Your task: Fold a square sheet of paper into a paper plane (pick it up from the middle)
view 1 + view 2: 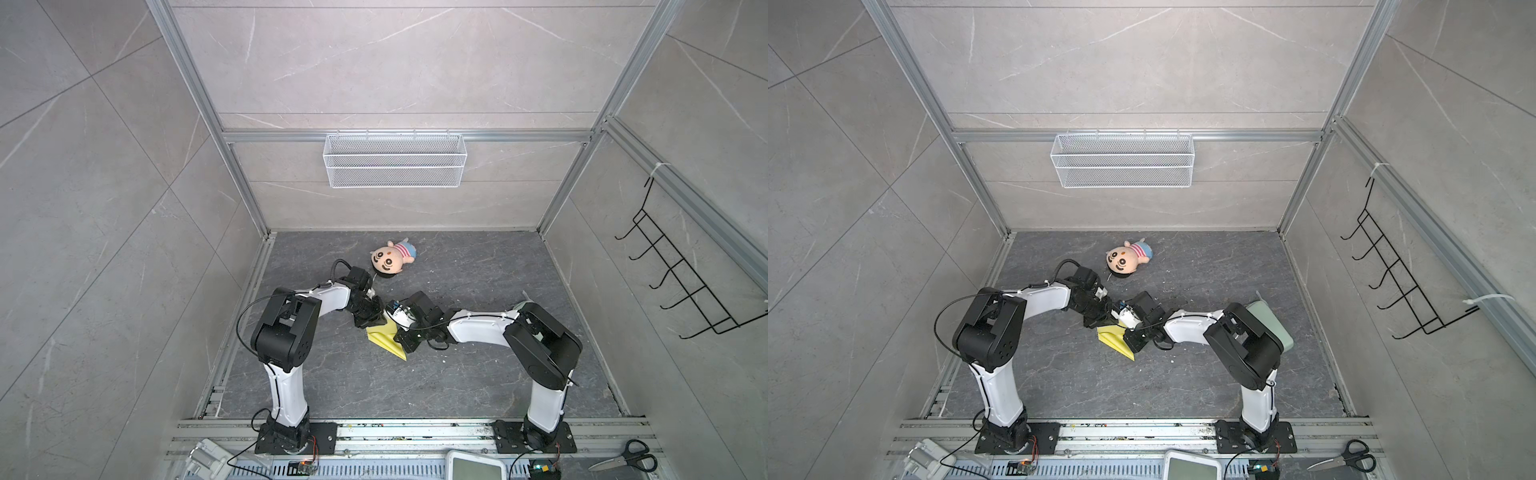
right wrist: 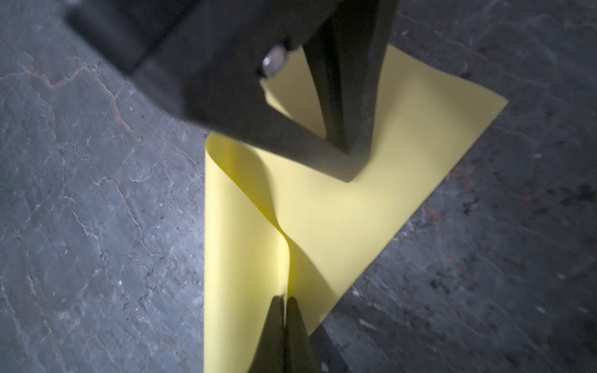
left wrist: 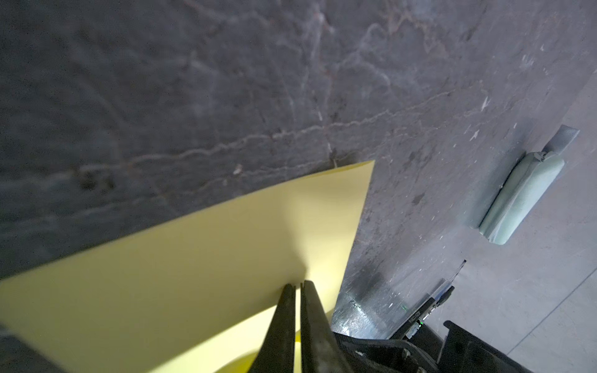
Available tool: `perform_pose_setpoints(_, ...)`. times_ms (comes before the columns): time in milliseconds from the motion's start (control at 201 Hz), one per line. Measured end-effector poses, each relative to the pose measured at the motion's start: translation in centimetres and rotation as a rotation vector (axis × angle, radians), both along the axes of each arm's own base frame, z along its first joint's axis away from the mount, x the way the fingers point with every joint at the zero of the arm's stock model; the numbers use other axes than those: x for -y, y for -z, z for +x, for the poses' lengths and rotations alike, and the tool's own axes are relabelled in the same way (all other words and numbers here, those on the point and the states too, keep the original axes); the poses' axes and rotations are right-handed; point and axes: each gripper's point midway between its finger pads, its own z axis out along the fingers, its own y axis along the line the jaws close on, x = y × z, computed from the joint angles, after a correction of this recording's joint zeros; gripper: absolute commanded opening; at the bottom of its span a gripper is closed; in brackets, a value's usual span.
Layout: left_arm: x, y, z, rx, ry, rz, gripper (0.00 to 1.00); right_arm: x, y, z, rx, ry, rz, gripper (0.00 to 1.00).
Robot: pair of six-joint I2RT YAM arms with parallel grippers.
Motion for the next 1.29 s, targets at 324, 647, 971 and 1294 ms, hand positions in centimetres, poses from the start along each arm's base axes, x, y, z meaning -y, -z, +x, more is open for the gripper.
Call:
perform_pose_setpoints(324, -4.9, -3.1, 1.4, 0.051, -0.218, -0.069, 0.28, -0.4, 0.0, 0.3, -0.002, -0.001, 0.002, 0.00)
perform_pose_setpoints(647, -5.4, -5.3, -2.4, 0.139, -0.267, -0.144, 0.26, -0.4, 0.1, 0.3, -0.015, -0.001, -0.013, 0.00)
perform_pose_setpoints(971, -1.3, -5.4, -5.1, 0.171, -0.192, -0.222, 0.14, -0.3, 0.0, 0.3, -0.040, 0.001, -0.015, 0.00)
perform_pose_setpoints(1294, -0.5, -2.7, -5.4, 0.114, -0.180, -0.195, 0.10, -0.3, 0.0, 0.1, -0.069, -0.004, -0.016, 0.00)
